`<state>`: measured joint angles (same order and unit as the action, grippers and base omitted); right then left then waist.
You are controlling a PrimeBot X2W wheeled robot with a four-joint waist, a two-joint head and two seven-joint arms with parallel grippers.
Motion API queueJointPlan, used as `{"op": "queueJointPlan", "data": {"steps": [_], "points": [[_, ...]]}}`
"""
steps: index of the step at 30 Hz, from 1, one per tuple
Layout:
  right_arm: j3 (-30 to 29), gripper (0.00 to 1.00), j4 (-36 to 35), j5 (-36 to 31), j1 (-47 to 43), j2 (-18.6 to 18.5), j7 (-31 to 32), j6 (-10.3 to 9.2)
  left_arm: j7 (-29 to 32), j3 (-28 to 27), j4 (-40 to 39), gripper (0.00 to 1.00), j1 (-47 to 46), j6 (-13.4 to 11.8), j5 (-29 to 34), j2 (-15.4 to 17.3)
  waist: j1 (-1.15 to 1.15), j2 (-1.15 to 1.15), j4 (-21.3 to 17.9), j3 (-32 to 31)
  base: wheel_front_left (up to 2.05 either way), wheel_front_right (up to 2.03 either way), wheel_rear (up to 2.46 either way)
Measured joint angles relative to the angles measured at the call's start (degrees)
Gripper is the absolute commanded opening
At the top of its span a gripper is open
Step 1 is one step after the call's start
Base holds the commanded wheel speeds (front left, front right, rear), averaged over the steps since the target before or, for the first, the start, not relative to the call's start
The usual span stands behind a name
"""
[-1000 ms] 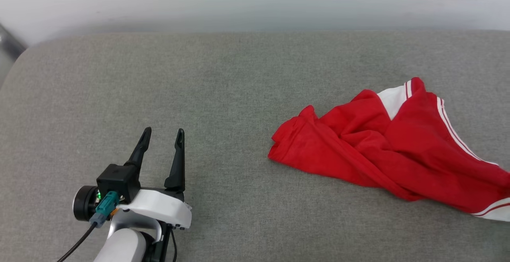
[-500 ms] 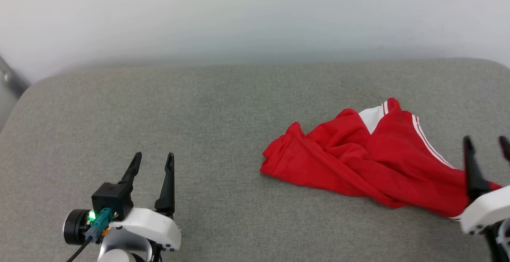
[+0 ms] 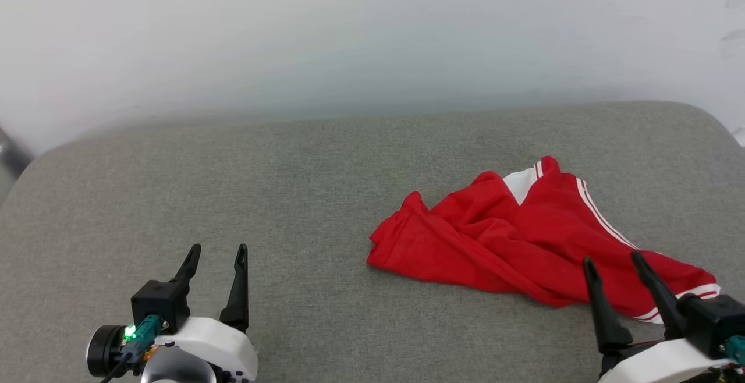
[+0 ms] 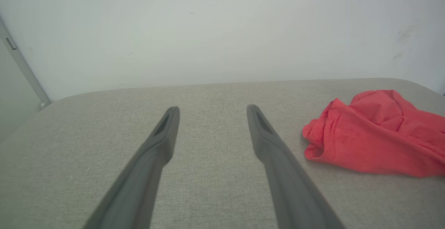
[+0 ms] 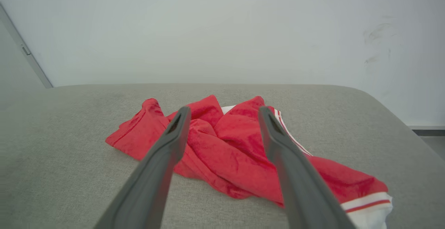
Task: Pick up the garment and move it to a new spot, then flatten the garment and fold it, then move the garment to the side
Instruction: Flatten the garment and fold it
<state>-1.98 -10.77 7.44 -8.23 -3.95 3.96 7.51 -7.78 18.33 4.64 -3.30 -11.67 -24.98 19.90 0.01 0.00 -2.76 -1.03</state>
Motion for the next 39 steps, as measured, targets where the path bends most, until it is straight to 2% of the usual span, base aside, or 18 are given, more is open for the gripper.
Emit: {"op": "queueJointPlan", "data": {"steps": [4, 8, 14, 18, 24, 31, 38, 39], "points": [[1.0, 1.0, -0.82, 0.71, -0.68, 0.44, 0.12, 0.0, 0.6, 0.29, 0.2, 1.0, -0.02, 0.09, -0.09, 0.22, 0.0, 0.0, -1.04, -0.22, 0.0, 0.0, 0.0], [1.16, 1.0, -1.29, 1.11, -0.69, 0.66, 0.16, 0.0, 2.82, 2.01, 1.25, 1.0, -3.43, 1.9, -0.43, 0.03, 0.0, 0.0, -1.85, 0.1, 0.0, 0.0, 0.0], [1.74, 1.0, -1.74, 1.25, 0.68, 0.8, 0.04, 0.0, 11.06, 6.92, 5.49, 1.0, -13.84, 7.49, -1.11, -1.34, 0.0, 0.0, -3.65, 1.68, 0.0, 0.0, 0.0], [2.3, 1.0, -1.6, 1.32, 2.35, 0.85, -0.48, 0.0, 19.26, 10.5, 10.23, 1.0, -20.25, 11.72, -2.32, -2.71, 0.0, 0.0, -5.45, 3.58, 0.0, 0.0, 0.0], [3.34, 1.0, -0.2, 1.93, 3.81, 0.9, -1.65, 0.0, 31.0, 14.66, 17.16, 1.0, -27.57, 15.96, -3.96, -3.76, -0.01, 0.0, -8.19, 7.57, 0.0, 0.0, 0.0], [3.59, 1.0, 1.69, 3.76, 5.65, 0.92, -3.44, 0.0, 40.36, 19.22, 23.71, 1.0, -32.74, 18.23, -4.6, -3.45, -0.02, 0.0, -11.13, 12.14, 0.0, 0.0, 0.0], [3.21, 1.0, 3.33, 5.2, 6.64, 0.93, -5.05, 0.0, 46.75, 22.8, 27.91, 1.0, -36.72, 18.74, -6.92, -4.09, -0.01, 0.0, -13.13, 14.98, 0.0, 0.0, 0.0], [3.23, 1.0, 3.49, 5.21, 6.8, 0.94, -5.23, 0.0, 47.32, 23.09, 28.24, 0.87, -37.04, 18.74, -7.39, -4.12, -0.01, 0.0, -13.31, 15.1, 0.0, 0.0, 0.0]]}}
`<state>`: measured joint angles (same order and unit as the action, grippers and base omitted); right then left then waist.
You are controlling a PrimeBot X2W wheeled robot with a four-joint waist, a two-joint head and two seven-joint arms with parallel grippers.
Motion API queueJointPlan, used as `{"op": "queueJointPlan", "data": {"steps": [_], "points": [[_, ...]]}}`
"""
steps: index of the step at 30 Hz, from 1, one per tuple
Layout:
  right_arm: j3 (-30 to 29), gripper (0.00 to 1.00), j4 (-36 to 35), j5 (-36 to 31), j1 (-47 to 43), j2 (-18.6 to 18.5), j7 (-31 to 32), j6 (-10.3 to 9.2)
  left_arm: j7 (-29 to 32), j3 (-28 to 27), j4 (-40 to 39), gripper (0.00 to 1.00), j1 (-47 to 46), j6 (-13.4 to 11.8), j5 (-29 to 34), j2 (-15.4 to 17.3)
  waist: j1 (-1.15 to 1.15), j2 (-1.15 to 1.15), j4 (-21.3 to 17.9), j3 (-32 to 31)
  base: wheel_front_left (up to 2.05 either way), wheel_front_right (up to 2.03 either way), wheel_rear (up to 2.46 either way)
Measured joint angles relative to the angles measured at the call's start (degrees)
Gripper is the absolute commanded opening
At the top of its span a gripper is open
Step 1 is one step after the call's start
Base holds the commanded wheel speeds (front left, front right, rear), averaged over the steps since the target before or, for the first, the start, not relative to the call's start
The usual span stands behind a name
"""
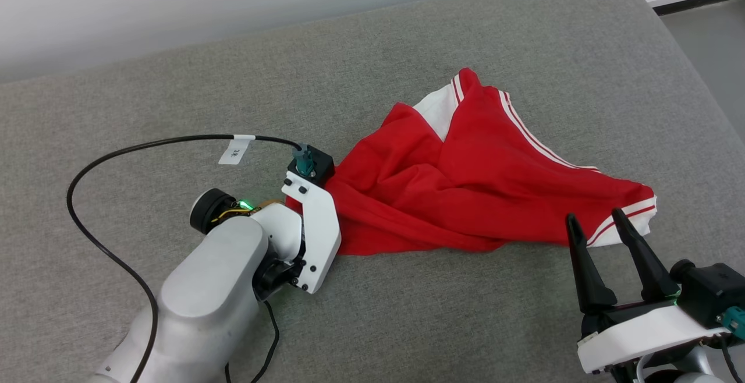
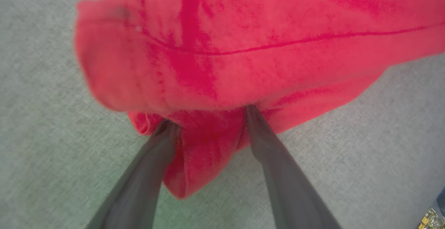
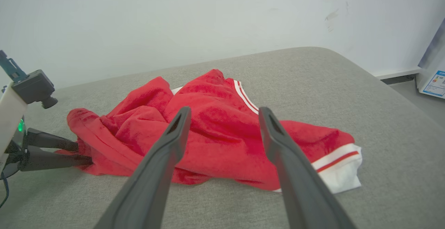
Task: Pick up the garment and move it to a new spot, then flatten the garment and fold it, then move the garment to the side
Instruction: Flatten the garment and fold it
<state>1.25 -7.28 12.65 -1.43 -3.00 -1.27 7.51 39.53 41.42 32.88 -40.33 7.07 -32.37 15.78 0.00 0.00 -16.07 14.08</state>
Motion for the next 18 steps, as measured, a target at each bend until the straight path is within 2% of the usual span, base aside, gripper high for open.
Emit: {"op": "queueJointPlan", "data": {"steps": [1, 2, 3, 9, 12, 15, 18], "points": [[-0.04, 1.0, 0.11, 0.0, 0.03, -0.01, -0.22, 0.0, 0.14, 0.29, 0.14, 0.44, -0.13, 0.0, -0.51, 0.0, 0.0, 0.0, -0.11, 0.04, 0.0, 0.0, 0.0], [-0.14, 1.0, 0.13, -0.02, 0.03, -0.01, -0.23, 0.0, 0.03, 0.57, 0.14, 0.12, -0.15, 0.0, -0.77, 0.02, 0.0, 0.0, -0.16, 0.03, 0.0, 0.0, 0.0], [-0.3, 1.0, 0.18, -0.04, 0.08, -0.01, -0.23, 0.0, -0.44, 0.94, 0.2, 0.0, -0.14, 0.03, -0.79, 0.01, 0.0, 0.0, -0.14, -0.09, 0.0, 0.0, 0.0], [-1.15, 1.0, -0.25, -0.64, 0.1, 0.0, 0.13, 0.0, -7.88, 1.34, -0.22, 0.0, 0.42, 0.27, -0.24, 0.41, 0.0, 0.0, 1.75, -1.59, 0.0, 0.0, 0.0], [-1.66, 1.0, -0.76, -1.18, -0.25, 0.02, 0.83, 0.0, -11.74, 0.36, -2.14, 0.0, 1.05, -0.81, 0.66, 2.2, 0.0, 0.0, 3.54, -2.94, 0.0, 0.0, 0.0], [-2.13, 1.0, -1.65, -1.82, -1.05, 0.05, 1.82, 0.0, -14.67, -1.07, -5.65, 0.0, 2.65, -2.78, 1.18, 4.33, 0.0, 0.0, 5.83, -4.49, 0.0, 0.0, 0.0], [-2.5, 1.0, -2.52, -2.34, -1.6, 0.02, 2.87, 0.0, -16.61, -2.53, -10.36, 0.0, 8.16, -5.71, 0.67, 6.68, 0.0, 0.0, 8.25, -6.27, 0.0, 0.0, 0.0]]}}
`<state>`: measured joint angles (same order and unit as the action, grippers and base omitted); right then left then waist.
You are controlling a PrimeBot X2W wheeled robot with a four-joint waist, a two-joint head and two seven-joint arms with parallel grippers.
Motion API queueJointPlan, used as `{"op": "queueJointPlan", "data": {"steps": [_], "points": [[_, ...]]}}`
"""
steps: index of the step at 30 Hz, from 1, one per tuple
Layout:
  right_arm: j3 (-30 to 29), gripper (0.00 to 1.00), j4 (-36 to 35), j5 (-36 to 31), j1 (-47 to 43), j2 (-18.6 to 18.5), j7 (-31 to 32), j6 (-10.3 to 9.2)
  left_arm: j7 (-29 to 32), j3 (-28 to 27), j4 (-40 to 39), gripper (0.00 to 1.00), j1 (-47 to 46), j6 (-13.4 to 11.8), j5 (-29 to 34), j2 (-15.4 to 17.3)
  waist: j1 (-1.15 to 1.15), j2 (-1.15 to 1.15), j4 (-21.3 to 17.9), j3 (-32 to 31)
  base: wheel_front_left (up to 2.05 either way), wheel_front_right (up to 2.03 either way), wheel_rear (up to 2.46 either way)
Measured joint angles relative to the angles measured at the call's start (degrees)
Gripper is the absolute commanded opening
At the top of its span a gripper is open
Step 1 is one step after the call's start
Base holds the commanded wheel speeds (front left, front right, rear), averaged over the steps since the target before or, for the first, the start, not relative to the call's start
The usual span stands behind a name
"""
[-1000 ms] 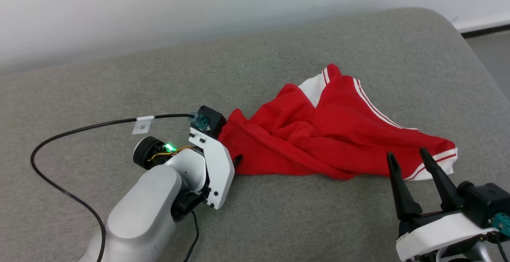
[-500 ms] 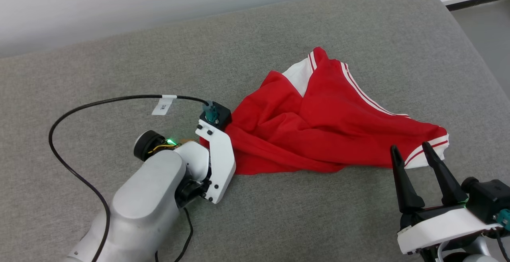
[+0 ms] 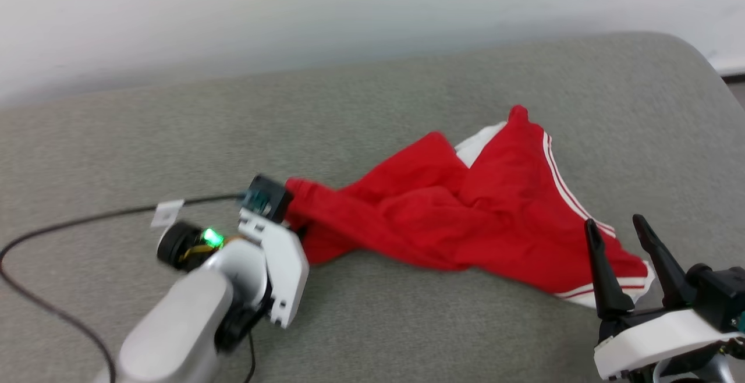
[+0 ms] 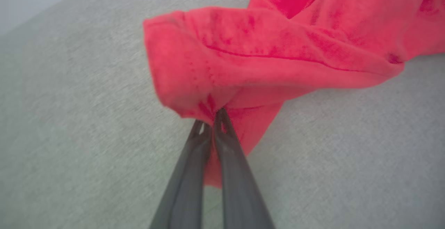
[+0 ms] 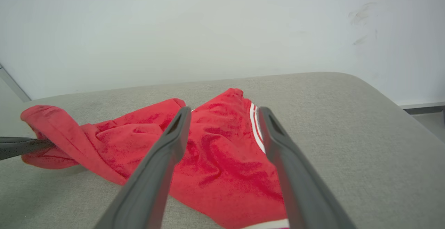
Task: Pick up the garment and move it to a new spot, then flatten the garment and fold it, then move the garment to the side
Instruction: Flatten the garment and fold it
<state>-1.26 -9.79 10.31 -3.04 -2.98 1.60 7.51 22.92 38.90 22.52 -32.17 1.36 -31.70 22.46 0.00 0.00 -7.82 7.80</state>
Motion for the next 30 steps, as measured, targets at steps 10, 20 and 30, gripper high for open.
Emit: {"op": "queueJointPlan", "data": {"steps": [10, 20, 30], "points": [[-0.66, 1.0, -2.42, -0.75, -2.94, 0.01, 2.48, 0.0, 0.11, -3.49, -16.14, 0.0, 29.35, -11.9, -7.53, 6.39, 0.0, 0.0, 7.53, -4.95, 0.0, 0.0, 0.0], [-0.92, 1.0, -3.15, -0.78, -4.33, 0.01, 4.02, 0.0, -5.32, -4.09, -23.16, 1.0, 38.61, -17.7, -8.44, 3.31, 0.01, 0.0, 10.88, -8.25, 0.0, 0.0, 0.0], [-1.2, 1.0, -3.81, -0.79, -4.58, 0.0, 4.85, 0.0, -13.03, -8.47, -28.21, 1.0, 30.47, -19.65, -2.71, 4.35, 0.01, 0.0, 10.53, -9.07, 0.0, 0.0, 0.0]]}}
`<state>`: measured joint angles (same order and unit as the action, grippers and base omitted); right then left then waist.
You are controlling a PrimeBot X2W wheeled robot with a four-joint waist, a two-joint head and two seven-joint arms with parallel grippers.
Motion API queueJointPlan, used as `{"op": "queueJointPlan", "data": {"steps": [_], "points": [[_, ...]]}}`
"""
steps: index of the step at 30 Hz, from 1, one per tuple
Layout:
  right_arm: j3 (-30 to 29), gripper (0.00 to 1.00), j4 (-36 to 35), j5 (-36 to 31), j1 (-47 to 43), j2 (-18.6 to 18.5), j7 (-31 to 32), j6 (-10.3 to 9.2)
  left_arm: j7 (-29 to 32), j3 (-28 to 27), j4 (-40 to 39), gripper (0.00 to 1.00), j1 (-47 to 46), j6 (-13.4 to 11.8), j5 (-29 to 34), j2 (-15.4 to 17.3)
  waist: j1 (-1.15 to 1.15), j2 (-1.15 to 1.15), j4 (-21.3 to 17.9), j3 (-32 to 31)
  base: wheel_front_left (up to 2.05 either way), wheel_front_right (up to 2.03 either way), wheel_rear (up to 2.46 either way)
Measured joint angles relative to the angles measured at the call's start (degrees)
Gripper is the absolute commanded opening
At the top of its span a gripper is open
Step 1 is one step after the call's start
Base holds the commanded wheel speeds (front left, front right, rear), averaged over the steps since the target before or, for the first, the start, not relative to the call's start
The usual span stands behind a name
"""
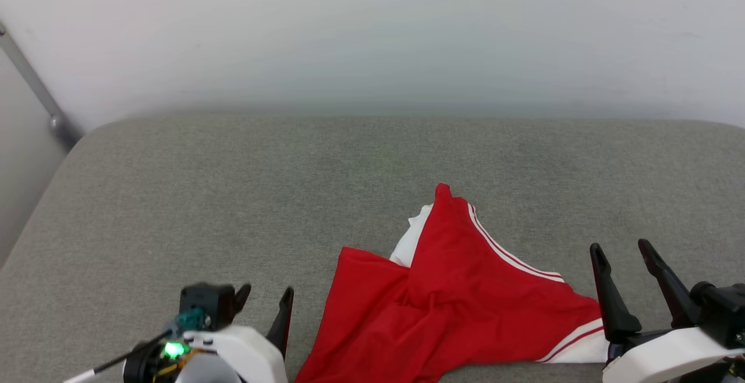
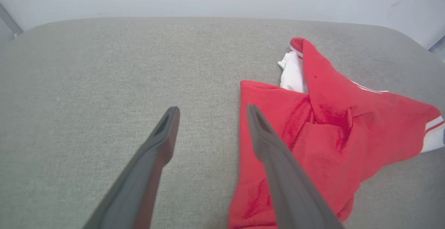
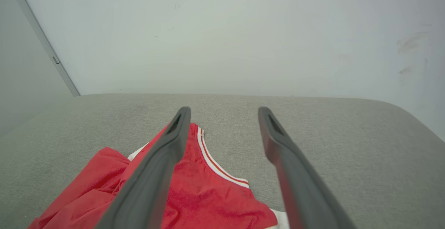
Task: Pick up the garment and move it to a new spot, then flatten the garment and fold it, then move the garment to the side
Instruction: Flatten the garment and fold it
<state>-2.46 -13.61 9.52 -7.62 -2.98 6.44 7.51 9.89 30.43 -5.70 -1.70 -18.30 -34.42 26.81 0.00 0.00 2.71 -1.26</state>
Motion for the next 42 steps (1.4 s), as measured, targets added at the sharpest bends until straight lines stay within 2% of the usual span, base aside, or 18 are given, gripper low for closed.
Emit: {"op": "queueJointPlan", "data": {"steps": [4, 11, 19, 26, 27, 28, 29, 33, 36, 42], "points": [[0.13, 1.0, -0.45, -0.02, 0.13, 0.0, 0.14, 0.0, 0.43, -0.08, 1.86, 1.0, -5.47, 1.92, 0.08, -0.48, 0.0, 0.0, -0.93, 0.64, 0.0, 0.0, 0.0], [1.04, 1.0, -1.2, -0.1, 2.51, 0.0, 0.12, 0.0, 6.35, 2.55, 11.21, 1.0, -16.21, 9.43, -2.27, -2.05, -0.01, 0.0, -3.14, 4.45, 0.0, 0.0, 0.0], [1.64, 1.0, 0.22, 0.9, 4.45, 0.01, -0.93, 0.0, 16.83, 7.51, 22.46, 1.0, -25.18, 16.96, -3.18, -2.22, -0.01, 0.0, -6.91, 10.36, 0.0, 0.0, 0.0], [1.51, 1.0, 2.02, 0.97, 5.65, 0.0, -1.98, 0.0, 25.98, 11.82, 27.97, 1.0, -29.05, 20.27, -3.18, -2.37, 0.0, 0.0, -9.78, 13.13, 0.0, 0.0, 0.0], [1.54, 1.0, 2.25, 1.03, 5.73, 0.0, -2.12, 0.0, 26.97, 12.11, 28.26, 0.93, -29.39, 20.48, -3.25, -2.47, 0.0, 0.0, -9.96, 13.28, 0.0, 0.0, 0.0], [1.48, 1.0, 2.43, 1.05, 5.94, 0.0, -2.29, 0.0, 27.43, 12.34, 28.47, 0.21, -29.65, 20.78, -3.24, -2.48, 0.0, 0.0, -10.09, 13.36, 0.0, 0.0, 0.0], [1.53, 1.0, 2.61, 1.12, 6.23, 0.0, -2.43, 0.0, 27.58, 12.49, 28.62, 0.0, -29.83, 20.92, -3.24, -2.5, 0.0, 0.0, -10.16, 13.37, 0.0, 0.0, 0.0], [1.04, 1.0, 3.2, 1.55, 6.38, 0.0, -2.88, 0.0, 23.75, 12.14, 28.72, 0.0, -29.43, 20.14, -2.87, -3.31, 0.0, 0.0, -9.64, 13.06, 0.0, 0.0, 0.0], [0.52, 1.0, 3.56, 1.62, 6.24, 0.0, -2.96, 0.0, 18.76, 10.38, 27.18, 0.0, -28.76, 17.72, -1.93, -3.19, -0.01, 0.0, -8.71, 12.42, 0.0, 0.0, 0.0], [-0.33, 1.0, 3.7, 1.6, 5.54, 0.0, -2.83, 0.0, 11.87, 4.11, 18.09, 0.0, -24.63, 11.43, -2.11, 1.37, -0.01, 0.0, -6.17, 10.05, 0.0, 0.0, 0.0]]}}
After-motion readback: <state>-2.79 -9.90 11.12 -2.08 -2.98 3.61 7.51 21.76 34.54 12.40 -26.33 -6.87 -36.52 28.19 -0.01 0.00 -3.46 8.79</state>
